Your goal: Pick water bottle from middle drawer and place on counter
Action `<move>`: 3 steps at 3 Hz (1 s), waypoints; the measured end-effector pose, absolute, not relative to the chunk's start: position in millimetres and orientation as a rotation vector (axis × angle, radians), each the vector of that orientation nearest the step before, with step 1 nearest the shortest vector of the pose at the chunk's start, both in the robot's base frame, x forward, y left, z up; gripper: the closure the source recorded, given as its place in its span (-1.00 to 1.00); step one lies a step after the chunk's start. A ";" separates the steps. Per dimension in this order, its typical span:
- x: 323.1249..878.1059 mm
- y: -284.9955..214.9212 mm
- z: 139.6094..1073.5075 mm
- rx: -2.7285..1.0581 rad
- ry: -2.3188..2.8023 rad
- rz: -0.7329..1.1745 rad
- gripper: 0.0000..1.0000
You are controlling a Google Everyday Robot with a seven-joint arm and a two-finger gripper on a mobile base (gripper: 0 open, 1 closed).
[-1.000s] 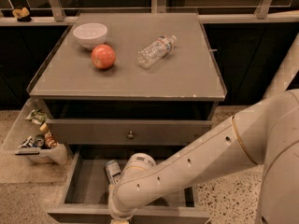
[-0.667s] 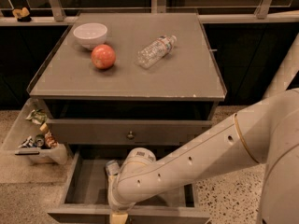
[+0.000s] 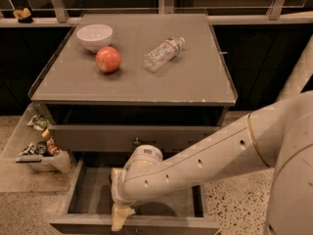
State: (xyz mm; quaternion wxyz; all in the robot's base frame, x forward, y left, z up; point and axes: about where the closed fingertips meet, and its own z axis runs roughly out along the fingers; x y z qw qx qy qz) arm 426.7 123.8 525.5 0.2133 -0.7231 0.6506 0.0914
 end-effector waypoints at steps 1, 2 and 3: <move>443.3 125.9 503.2 -2.003 1.839 0.271 -1.00; 496.3 136.4 446.0 -1.949 1.908 0.321 -1.00; 494.7 135.9 447.9 -1.953 1.904 0.318 -1.00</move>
Offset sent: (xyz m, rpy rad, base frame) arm 0.1391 0.0181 -0.1326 0.0218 0.1037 -0.1109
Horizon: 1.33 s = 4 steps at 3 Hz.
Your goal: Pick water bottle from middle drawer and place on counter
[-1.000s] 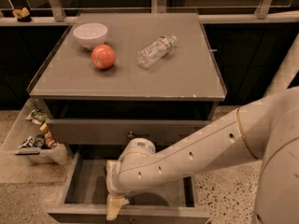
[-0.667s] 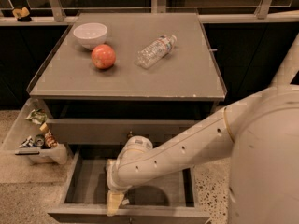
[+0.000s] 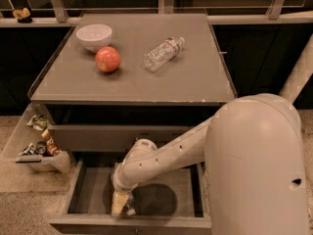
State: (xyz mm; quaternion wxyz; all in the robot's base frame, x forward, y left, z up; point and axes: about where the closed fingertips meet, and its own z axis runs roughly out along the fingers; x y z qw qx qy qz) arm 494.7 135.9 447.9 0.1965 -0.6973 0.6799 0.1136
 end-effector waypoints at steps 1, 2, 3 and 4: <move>510.2 133.1 438.0 -1.924 1.943 0.285 -1.00; 544.4 131.2 417.1 -1.848 1.987 0.218 -1.00; 544.4 131.2 417.1 -1.849 1.987 0.218 -1.00; 546.9 131.6 395.2 -1.850 2.025 0.203 -1.00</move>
Offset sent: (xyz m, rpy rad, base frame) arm 0.0738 0.0036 -0.0684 -0.0355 -0.0970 -0.1867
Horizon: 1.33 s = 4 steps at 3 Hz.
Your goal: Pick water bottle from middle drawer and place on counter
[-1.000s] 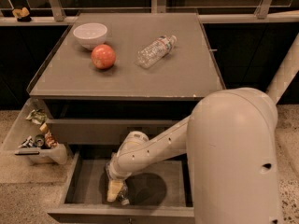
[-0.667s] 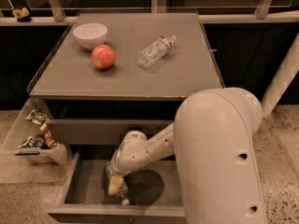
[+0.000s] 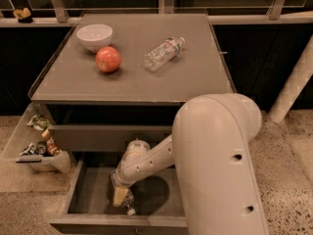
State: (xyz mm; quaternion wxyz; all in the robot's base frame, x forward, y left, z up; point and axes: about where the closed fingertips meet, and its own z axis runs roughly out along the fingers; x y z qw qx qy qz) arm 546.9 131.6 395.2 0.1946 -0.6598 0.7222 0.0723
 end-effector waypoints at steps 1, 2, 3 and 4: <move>554.9 129.2 371.8 -1.794 2.069 0.141 -1.00; 554.9 129.2 371.8 -1.794 2.069 0.141 -1.00; 554.9 129.2 371.8 -1.794 2.069 0.141 -0.68; 554.9 129.2 371.8 -1.794 2.069 0.141 -0.25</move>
Offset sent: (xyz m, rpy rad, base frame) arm 0.0034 -0.0029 -0.0189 -0.0193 0.0006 -0.0389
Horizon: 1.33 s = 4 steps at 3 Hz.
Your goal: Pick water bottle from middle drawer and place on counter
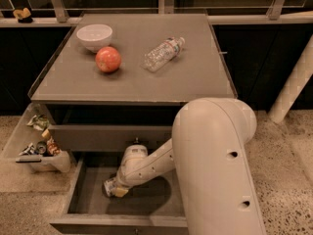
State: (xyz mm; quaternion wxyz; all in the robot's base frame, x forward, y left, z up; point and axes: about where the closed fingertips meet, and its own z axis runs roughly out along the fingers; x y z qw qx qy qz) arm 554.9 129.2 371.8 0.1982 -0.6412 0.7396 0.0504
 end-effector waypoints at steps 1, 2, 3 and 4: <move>554.8 129.3 371.7 -1.794 2.069 0.141 0.21; 554.8 129.3 371.7 -1.794 2.069 0.141 0.68; 554.8 129.3 371.7 -1.794 2.069 0.141 1.00; 553.8 131.0 377.1 -1.793 2.060 0.129 1.00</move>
Offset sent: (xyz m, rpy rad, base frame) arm 0.0000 0.0000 0.0000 0.0000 0.0000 0.0000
